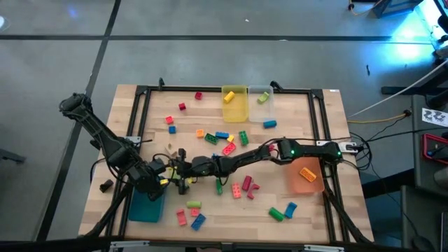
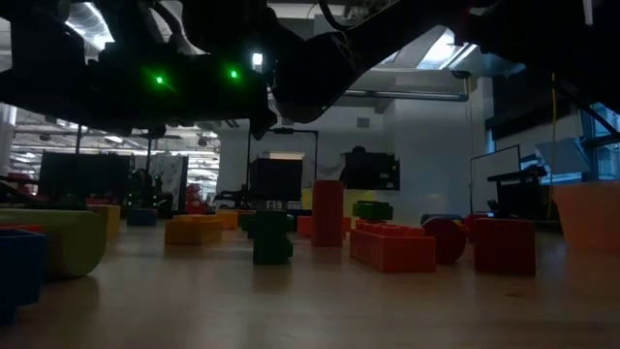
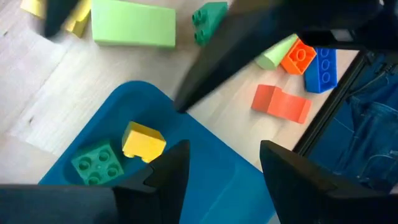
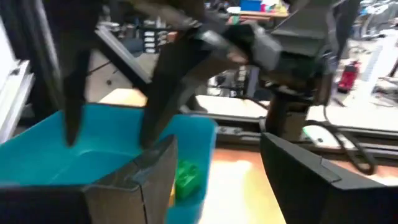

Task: Sort blocks by size
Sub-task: Put the brown half circle block into the transparent bin

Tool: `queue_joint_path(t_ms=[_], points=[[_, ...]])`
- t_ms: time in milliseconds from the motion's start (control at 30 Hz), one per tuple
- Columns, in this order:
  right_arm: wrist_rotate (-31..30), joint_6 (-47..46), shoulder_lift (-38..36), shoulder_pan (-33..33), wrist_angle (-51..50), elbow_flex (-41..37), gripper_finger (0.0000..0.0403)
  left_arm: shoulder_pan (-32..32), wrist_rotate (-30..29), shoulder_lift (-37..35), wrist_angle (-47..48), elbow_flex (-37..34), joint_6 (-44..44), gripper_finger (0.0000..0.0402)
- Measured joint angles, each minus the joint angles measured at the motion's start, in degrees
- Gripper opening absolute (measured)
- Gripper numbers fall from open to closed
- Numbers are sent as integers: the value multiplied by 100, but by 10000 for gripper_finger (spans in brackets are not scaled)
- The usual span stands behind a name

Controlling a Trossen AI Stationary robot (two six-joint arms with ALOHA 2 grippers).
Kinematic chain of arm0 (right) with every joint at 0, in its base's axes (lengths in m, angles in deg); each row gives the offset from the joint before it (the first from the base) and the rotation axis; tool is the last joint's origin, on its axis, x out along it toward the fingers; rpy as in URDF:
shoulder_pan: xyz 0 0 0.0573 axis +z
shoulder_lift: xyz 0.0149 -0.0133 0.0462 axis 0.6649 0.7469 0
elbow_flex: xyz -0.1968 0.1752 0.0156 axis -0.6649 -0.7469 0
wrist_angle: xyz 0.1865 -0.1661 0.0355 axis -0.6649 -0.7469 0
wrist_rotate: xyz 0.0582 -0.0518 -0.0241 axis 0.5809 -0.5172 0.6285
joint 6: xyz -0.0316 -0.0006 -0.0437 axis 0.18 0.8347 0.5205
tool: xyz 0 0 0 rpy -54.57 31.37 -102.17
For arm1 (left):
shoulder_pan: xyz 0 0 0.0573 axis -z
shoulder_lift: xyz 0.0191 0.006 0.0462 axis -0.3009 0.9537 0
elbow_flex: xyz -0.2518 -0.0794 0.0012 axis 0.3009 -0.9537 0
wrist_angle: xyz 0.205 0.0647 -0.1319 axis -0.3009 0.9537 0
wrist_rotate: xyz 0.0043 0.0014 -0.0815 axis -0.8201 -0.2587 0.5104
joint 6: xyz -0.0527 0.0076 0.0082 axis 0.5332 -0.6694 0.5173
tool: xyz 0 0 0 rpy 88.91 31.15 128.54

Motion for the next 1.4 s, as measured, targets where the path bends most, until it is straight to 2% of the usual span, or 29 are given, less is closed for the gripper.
queue_joint_path(t_ms=[167, 333, 567, 733, 1167, 1267, 1400], points=[[9, 36, -149, -48, -561, -1, 232, -2, -149, 0, 9, 0, -50, 186], [158, 95, -825, -250, -2518, 4, 232, -55, -298, 0, 217, 0, 99, 186], [299, 986, -1774, -781, -5610, -2, 232, -491, -457, 2, 767, 0, 127, 186], [299, 1153, -2499, -1196, -7375, 2, 232, -1046, -528, 2, 909, 0, -164, 186], [292, 1268, -4196, -2509, -10496, 2, 232, -2889, -542, 2, 1271, 0, 807, 186], [292, 1497, -4473, -2887, -11177, 2, 232, -3167, -541, 2, 1364, -2, 385, 186], [356, 1702, -4762, -3360, -11700, 2, 232, -3454, -597, 2, 1252, -2, -991, 186]])
